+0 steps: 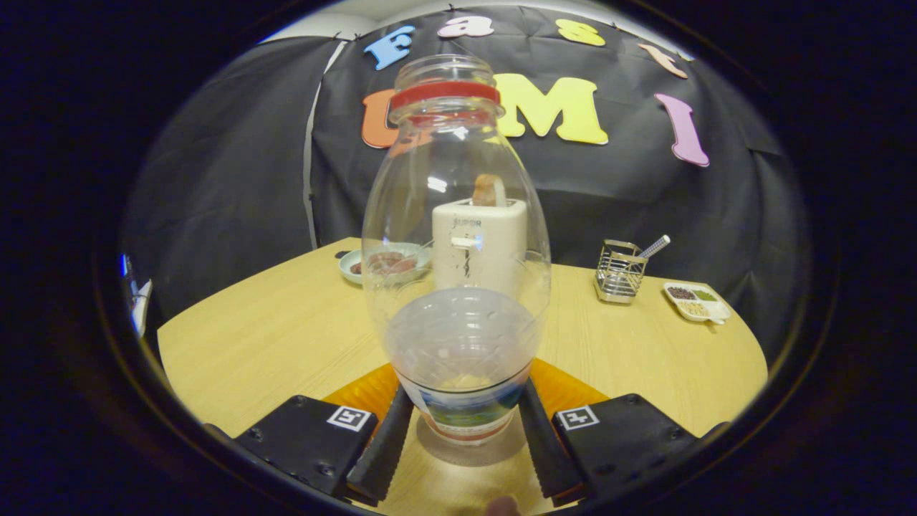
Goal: Take the bottle from table, then pour the juice into the cup, finally place the bottle on the coaster
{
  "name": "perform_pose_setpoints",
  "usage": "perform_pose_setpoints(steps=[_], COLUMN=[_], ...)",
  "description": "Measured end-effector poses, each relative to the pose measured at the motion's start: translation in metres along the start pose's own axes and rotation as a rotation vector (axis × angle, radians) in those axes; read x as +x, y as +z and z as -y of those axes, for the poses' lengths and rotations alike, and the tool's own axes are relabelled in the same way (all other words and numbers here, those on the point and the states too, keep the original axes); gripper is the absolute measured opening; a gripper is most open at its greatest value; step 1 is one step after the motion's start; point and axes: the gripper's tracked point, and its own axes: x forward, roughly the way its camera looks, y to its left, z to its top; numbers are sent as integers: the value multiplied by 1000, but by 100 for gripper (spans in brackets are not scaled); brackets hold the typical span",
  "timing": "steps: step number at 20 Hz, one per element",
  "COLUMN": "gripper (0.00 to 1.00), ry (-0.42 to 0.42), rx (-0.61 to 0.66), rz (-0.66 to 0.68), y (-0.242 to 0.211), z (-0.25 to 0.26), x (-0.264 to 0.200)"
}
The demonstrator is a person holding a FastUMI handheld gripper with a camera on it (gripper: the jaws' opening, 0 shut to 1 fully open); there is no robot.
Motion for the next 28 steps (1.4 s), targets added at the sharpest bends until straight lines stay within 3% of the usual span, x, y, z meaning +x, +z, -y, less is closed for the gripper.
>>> perform_pose_setpoints(steps=[16, 24, 25, 28], gripper=[86, 91, 100, 100], ry=[-20, -72, -74, -100], rx=[20, 7, 18, 34], rz=[6, 122, 138, 176], y=[-5, 39, 46, 72], z=[7, 11, 11, 18], x=[-3, -28, -29, -44])
